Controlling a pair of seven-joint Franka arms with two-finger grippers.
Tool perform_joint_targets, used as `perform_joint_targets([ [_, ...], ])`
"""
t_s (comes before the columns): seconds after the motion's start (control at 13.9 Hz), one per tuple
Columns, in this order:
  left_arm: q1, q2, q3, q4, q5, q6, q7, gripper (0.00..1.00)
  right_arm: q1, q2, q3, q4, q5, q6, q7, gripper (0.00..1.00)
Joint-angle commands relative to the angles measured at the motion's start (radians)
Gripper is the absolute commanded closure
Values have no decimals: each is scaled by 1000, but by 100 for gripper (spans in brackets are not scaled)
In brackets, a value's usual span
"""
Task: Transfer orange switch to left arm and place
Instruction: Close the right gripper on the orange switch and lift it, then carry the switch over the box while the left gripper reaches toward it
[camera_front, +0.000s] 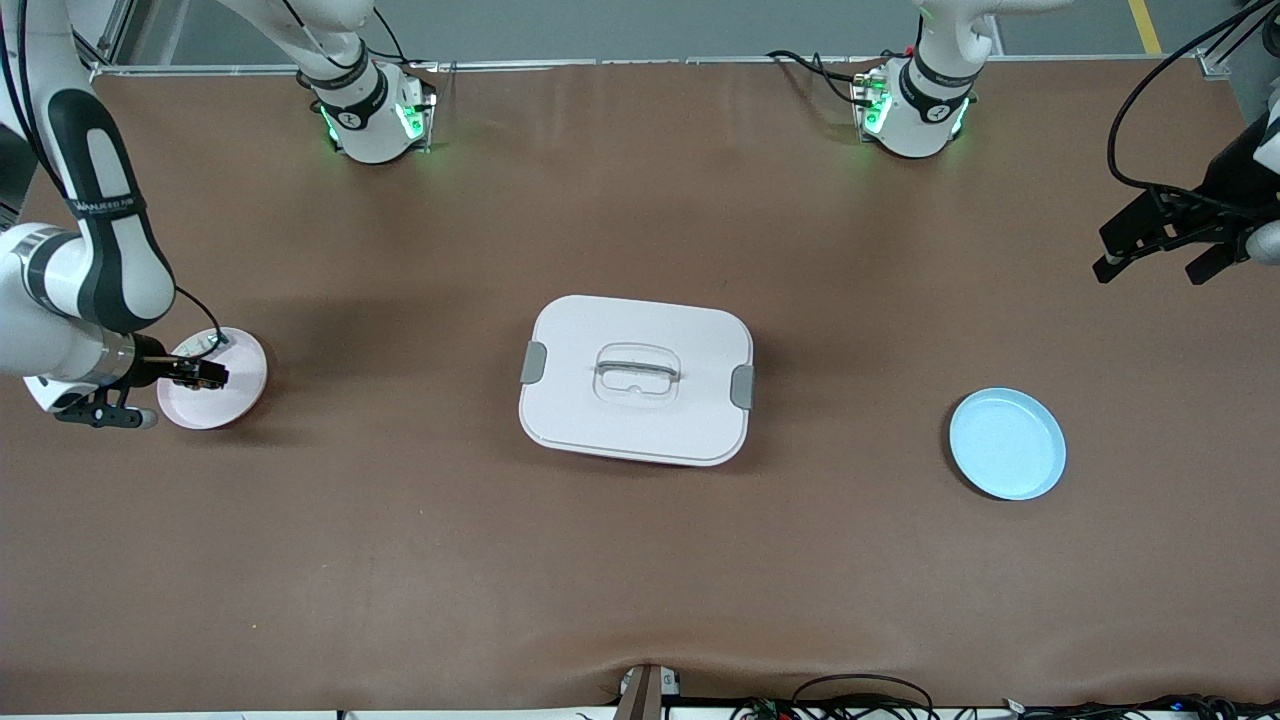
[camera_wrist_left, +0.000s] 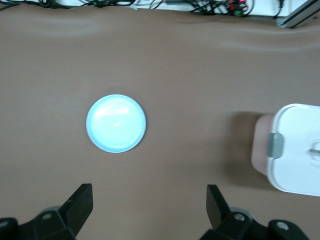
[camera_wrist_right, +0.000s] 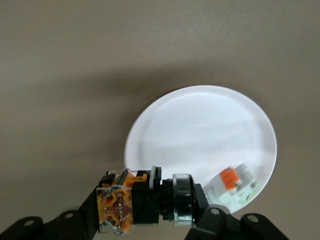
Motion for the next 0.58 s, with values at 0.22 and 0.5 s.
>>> perform_joint_targets([
  [0.22,-8,-9,-18,31,-116,-11,1,0,64,-25,-2,109,193,-247,176,100],
  [0.5,-8,-14,-80,48,-185,-11,-1,0,165,-66,-1,159,246,-379,388,100],
])
